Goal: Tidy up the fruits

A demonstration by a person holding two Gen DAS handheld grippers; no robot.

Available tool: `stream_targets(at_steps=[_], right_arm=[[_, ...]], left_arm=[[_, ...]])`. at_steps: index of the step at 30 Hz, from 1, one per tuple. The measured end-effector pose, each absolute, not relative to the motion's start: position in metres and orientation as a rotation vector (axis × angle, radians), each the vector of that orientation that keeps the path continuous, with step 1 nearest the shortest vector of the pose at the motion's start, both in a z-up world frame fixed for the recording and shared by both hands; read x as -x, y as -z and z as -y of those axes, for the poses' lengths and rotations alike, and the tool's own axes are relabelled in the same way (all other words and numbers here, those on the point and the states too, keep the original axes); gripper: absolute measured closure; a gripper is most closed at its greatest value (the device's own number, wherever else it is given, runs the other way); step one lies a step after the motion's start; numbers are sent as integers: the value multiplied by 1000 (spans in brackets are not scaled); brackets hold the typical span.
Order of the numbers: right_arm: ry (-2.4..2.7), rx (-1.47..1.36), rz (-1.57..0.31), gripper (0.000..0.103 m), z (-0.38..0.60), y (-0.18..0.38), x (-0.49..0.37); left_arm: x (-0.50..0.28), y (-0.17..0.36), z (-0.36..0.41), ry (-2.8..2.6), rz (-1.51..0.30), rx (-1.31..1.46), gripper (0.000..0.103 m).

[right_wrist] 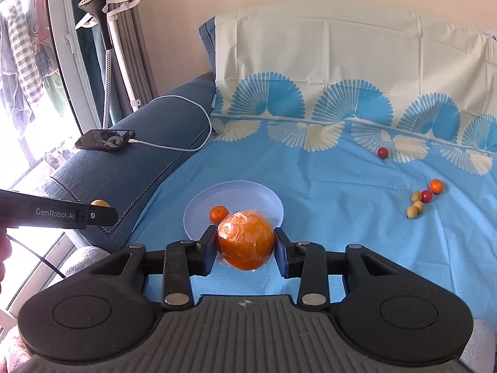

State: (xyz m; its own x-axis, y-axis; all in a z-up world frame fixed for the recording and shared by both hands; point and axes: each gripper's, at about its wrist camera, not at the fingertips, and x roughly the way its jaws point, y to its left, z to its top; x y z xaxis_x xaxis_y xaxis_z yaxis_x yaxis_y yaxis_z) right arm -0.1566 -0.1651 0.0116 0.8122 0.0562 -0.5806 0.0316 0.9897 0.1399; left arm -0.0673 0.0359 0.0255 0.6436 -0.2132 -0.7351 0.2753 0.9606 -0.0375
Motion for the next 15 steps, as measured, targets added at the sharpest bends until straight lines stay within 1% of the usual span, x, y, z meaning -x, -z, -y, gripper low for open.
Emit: stream_targets(at_steps=[15], right_arm=[[1, -126, -645, 64, 161, -9, 156]], left_arm=[[49, -19, -40, 260, -850, -52, 75]])
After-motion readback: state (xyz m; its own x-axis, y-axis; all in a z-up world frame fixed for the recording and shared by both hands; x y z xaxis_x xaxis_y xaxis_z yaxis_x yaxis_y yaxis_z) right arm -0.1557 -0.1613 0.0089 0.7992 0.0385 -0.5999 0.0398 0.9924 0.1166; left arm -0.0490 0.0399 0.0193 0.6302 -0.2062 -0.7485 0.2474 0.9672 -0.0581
